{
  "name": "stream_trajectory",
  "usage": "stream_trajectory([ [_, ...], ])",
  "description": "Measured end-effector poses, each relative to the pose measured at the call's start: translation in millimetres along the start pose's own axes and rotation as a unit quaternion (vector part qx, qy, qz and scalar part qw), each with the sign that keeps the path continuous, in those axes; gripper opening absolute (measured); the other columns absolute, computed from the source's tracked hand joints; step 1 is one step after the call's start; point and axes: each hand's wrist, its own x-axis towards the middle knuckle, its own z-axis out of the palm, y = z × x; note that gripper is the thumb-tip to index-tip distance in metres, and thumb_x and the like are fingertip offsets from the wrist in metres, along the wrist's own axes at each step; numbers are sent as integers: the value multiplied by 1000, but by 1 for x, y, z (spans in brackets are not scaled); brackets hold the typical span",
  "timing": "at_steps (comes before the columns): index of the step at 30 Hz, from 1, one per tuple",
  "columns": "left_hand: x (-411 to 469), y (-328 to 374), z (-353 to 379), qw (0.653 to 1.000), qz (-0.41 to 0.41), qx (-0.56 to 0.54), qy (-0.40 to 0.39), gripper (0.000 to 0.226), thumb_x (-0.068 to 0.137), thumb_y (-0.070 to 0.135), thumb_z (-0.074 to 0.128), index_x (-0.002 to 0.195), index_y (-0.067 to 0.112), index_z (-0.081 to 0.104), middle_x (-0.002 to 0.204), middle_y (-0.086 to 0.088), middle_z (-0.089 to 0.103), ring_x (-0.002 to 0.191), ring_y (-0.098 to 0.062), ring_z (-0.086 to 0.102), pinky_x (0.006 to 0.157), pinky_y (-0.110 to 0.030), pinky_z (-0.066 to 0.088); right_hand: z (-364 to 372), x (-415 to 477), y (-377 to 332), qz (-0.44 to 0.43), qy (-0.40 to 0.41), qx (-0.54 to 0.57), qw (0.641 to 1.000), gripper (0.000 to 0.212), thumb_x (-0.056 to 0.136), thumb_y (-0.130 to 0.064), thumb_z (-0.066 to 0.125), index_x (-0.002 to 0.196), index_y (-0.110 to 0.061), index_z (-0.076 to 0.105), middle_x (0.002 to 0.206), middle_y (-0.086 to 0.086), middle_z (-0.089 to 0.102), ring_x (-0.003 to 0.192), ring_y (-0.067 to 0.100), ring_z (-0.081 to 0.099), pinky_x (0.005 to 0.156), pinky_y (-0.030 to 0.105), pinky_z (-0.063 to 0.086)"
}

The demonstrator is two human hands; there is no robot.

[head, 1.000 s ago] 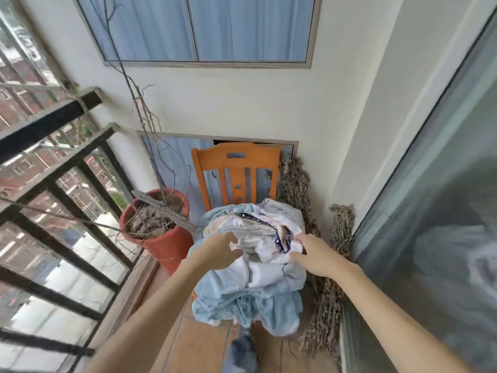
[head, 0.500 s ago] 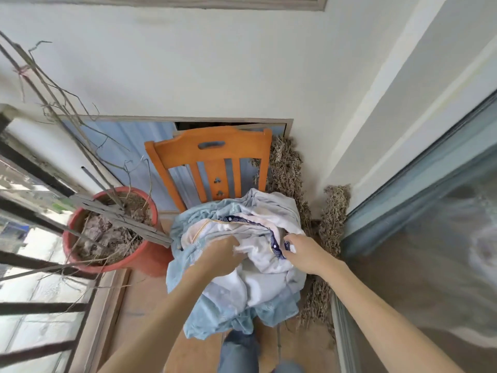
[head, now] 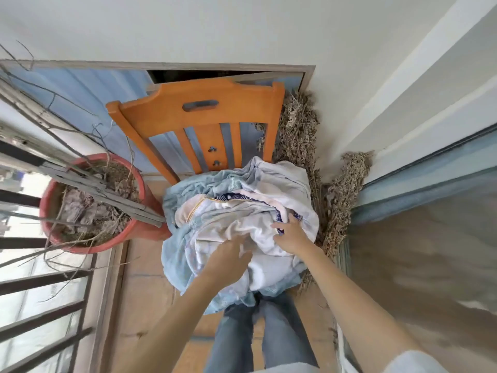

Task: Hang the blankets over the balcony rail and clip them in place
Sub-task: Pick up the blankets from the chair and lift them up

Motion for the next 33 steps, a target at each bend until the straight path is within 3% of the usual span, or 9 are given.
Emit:
stream_trajectory([
  [4,8,-11,5,998,-38,-44,31,34,95,32,56,127,22,54,111,-2,67,108,-21,59,86,-28,43,10,33,11,66,17,107,992,14,85,-10,53,98,-8,58,103,10,55,94,26,58,74,36,53],
  [8,11,-8,3,993,-60,-81,55,25,95,28,54,119,22,61,105,1,70,101,-19,63,79,-27,47,12,21,13,58,11,192,980,24,84,-12,50,60,-10,51,60,10,48,65,19,50,60,30,37],
  [10,12,3,2,992,-64,-93,52,26,97,29,52,120,21,61,110,1,69,105,-19,62,84,-31,51,11,-1,6,27,-1,280,960,22,85,-11,57,68,-4,70,70,24,61,68,16,53,67,32,42],
  [15,25,44,-4,948,-145,-283,12,41,93,44,56,120,13,55,113,-6,62,101,-22,59,89,-36,49,-3,-63,-19,-30,-104,375,921,30,88,6,52,99,-9,75,105,-2,74,74,5,59,73,18,48],
  [18,30,57,0,916,-183,-358,10,23,88,32,65,93,12,53,95,-8,57,82,-22,56,75,-35,49,-15,-85,-16,-52,-137,384,912,25,89,2,54,99,-6,75,109,-7,73,69,1,57,73,18,46],
  [22,21,66,-3,914,-127,-381,61,22,89,7,58,76,21,49,78,0,51,73,-18,49,67,-32,39,-37,-88,1,-1,-126,474,872,28,86,-29,67,102,-7,75,103,10,73,87,17,65,74,25,50],
  [29,-33,108,-48,893,61,-445,12,23,75,4,52,85,10,72,87,-11,69,85,-21,64,78,-33,50,-72,-65,-11,128,-187,674,703,75,86,-59,56,135,-2,50,128,28,57,112,35,61,98,45,46],
  [30,-45,115,-54,895,81,-438,-15,23,74,4,53,79,14,73,83,-7,69,82,-18,64,75,-28,50,-77,-65,-19,103,-192,678,702,65,92,-52,51,130,0,55,121,27,62,106,34,64,94,44,47],
  [33,-84,120,-60,909,94,-396,-87,25,74,2,57,75,19,75,80,-4,70,78,-14,65,72,-22,50,-90,-71,-48,66,-118,562,816,17,92,-15,51,88,-4,63,77,12,66,68,24,64,64,36,51],
])
